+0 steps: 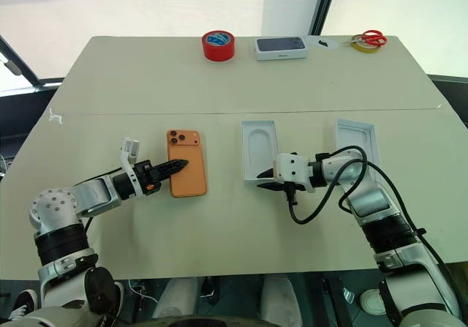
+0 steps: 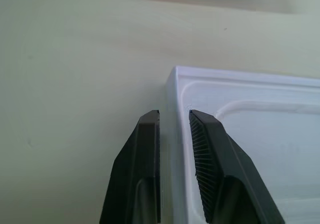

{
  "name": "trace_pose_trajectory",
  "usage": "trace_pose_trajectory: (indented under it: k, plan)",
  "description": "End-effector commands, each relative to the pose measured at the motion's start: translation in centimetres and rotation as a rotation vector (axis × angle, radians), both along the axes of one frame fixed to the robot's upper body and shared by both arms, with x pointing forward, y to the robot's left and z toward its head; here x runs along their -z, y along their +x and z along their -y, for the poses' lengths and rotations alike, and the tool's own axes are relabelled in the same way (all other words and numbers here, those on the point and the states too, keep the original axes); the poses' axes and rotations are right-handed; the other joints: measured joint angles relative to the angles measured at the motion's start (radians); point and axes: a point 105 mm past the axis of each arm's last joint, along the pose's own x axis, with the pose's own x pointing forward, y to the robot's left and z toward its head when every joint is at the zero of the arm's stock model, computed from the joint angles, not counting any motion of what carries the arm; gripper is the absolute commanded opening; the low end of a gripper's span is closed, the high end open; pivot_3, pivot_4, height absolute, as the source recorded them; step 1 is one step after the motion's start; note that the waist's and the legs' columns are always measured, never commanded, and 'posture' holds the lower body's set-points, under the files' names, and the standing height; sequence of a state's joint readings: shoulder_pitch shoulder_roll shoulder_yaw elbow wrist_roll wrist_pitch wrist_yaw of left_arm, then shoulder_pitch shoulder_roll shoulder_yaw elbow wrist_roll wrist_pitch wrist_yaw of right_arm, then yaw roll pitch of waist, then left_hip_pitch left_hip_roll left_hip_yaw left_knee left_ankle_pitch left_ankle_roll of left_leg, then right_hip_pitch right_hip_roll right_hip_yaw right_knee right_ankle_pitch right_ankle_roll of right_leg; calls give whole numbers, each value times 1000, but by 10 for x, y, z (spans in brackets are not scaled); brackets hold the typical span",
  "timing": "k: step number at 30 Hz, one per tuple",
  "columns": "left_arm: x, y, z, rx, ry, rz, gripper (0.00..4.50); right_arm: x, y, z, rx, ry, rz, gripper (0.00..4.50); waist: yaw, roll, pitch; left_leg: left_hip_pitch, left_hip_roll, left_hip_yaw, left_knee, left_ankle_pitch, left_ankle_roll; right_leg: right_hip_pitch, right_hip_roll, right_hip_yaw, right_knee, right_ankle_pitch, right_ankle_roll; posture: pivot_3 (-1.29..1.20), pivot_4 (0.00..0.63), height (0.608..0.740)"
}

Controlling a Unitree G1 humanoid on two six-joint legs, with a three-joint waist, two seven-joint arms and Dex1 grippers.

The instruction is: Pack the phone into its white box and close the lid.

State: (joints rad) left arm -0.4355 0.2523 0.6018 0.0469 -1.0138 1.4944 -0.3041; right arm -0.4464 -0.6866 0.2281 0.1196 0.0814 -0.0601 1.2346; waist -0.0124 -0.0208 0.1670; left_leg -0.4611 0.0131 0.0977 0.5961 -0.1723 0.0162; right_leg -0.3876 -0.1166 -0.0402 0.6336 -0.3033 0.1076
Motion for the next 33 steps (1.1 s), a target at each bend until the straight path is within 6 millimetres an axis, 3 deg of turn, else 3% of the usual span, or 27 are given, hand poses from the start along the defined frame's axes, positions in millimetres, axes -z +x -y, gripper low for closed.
trace_pose_trajectory:
  k: [1,5,8,16,23,28,31,33]
  plan:
    - [-13,0,3,21,-38,58,0,-7,2,1,0,7,28,950,0,0,0,0,0,0,0,0,0,0,0,0,0,0,0,0,150,740]
    - [-12,0,5,27,-37,58,0,3,3,4,7,-40,15,950,0,0,0,0,0,0,1,0,0,1,0,0,0,0,0,0,150,740]
    - [-14,0,5,28,-44,62,0,1,3,3,7,-31,20,33,1,0,0,0,0,0,2,0,0,2,0,-1,0,1,1,0,150,740]
    - [-25,6,8,26,-58,95,0,-16,-4,-9,-8,39,1,33,1,0,0,0,0,-2,3,1,0,3,1,-2,1,1,3,0,150,740]
    - [-32,11,13,39,-56,115,0,-17,-24,-29,-32,51,-12,33,2,0,0,0,0,-5,5,1,-1,5,2,-4,1,2,4,0,150,740]
    - [-37,13,19,58,-57,128,0,-7,-27,-31,-5,41,-44,33,2,0,0,0,1,-7,8,0,0,8,2,-6,1,2,4,0,150,740]
    - [-37,15,18,57,-47,128,0,-9,-31,-34,-18,62,-61,878,1,0,0,0,1,-10,11,0,1,10,2,-9,1,2,4,0,150,740]
    - [-37,16,17,54,-46,127,0,-10,-31,-35,-16,67,-57,1942,1,0,0,0,1,-11,11,-1,2,10,2,-9,1,2,4,0,150,740]
